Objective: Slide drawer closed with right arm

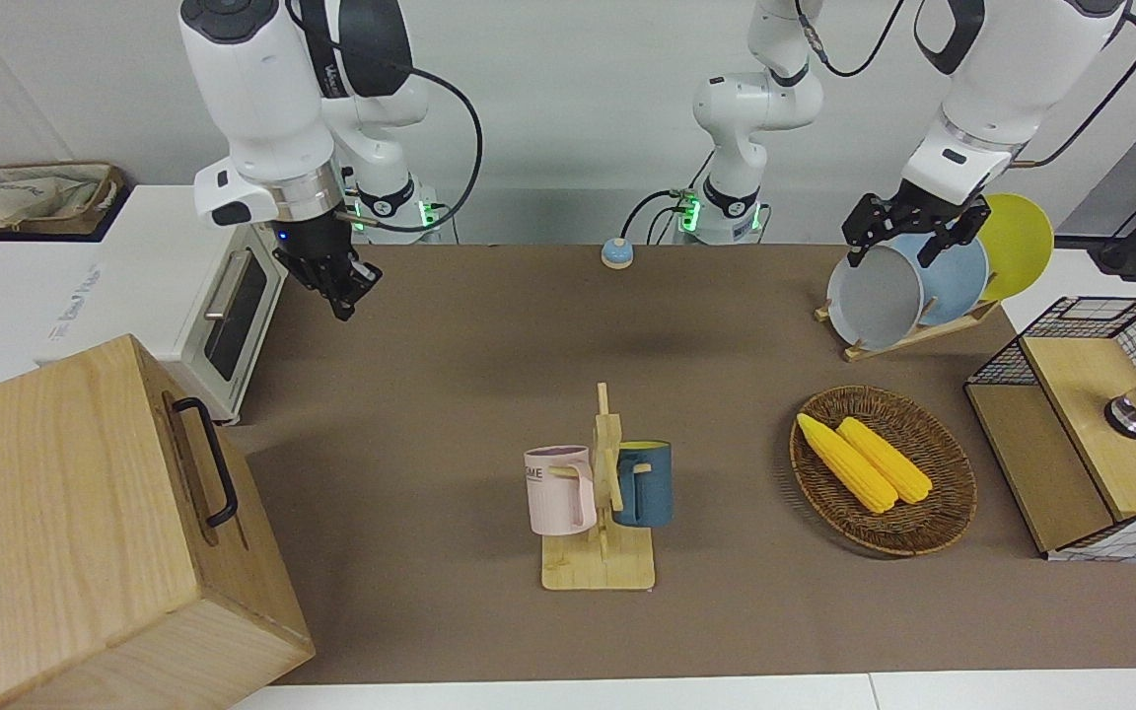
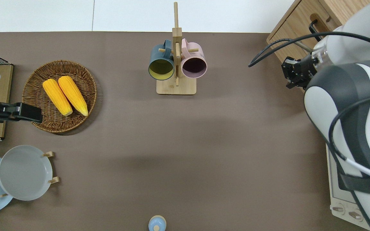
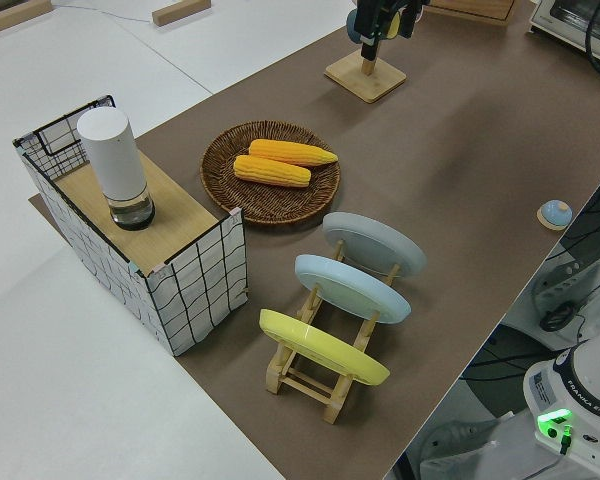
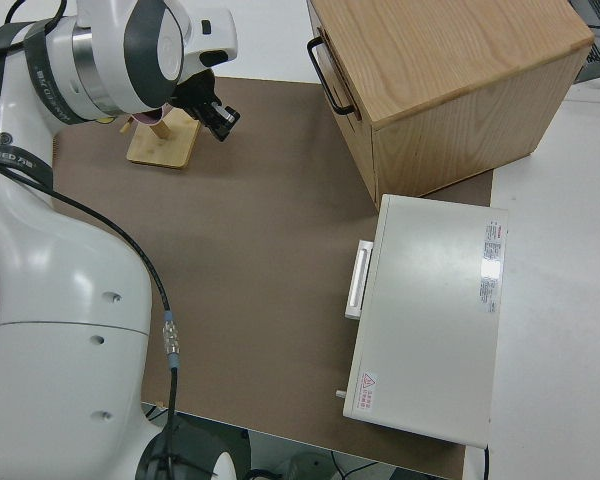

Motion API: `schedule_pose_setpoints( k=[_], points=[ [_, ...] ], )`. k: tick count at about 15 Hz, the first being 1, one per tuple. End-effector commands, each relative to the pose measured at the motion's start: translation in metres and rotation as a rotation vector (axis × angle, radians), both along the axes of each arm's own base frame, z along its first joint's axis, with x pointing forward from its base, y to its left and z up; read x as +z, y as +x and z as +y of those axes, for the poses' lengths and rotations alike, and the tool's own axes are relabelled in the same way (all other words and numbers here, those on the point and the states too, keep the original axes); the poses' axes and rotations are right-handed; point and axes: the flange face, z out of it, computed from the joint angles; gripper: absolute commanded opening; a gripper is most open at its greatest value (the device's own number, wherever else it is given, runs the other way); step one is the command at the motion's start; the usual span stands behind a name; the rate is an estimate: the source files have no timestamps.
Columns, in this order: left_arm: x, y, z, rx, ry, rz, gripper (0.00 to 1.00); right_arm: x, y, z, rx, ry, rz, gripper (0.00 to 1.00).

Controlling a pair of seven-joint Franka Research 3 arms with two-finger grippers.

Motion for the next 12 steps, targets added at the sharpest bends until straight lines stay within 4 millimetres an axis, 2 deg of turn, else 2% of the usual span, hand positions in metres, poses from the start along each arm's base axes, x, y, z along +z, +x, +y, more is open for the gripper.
schedule_pose_setpoints(
  k=[1, 5, 6, 7, 10, 11, 12],
  points=[
    [0.003, 0.002, 0.001, -0.012, 0.016, 0.006, 0.99, 0.012, -0.04, -0.011, 0.197, -0.009, 0.021, 0.0],
    [0.003, 0.002, 0.001, -0.012, 0.016, 0.006, 0.99, 0.026, -0.053, -0.025, 0.333, 0.033, 0.024, 0.0],
    [0.004, 0.002, 0.001, -0.012, 0.016, 0.005, 0.99, 0.026, -0.052, -0.03, 0.362, 0.036, 0.024, 0.029],
    [0.004, 0.002, 0.001, -0.012, 0.016, 0.005, 0.99, 0.026, -0.051, -0.033, 0.372, 0.035, 0.021, 0.141],
    [0.004, 0.002, 0.001, -0.012, 0.016, 0.005, 0.99, 0.016, -0.04, -0.036, 0.378, 0.033, 0.016, 0.789],
    [0.004, 0.002, 0.001, -0.012, 0.016, 0.005, 0.99, 0.015, -0.037, -0.037, 0.387, 0.036, 0.01, 0.938],
    [0.003, 0.002, 0.001, -0.012, 0.016, 0.006, 0.99, 0.013, -0.034, -0.038, 0.401, 0.036, 0.002, 0.987]
  ],
)
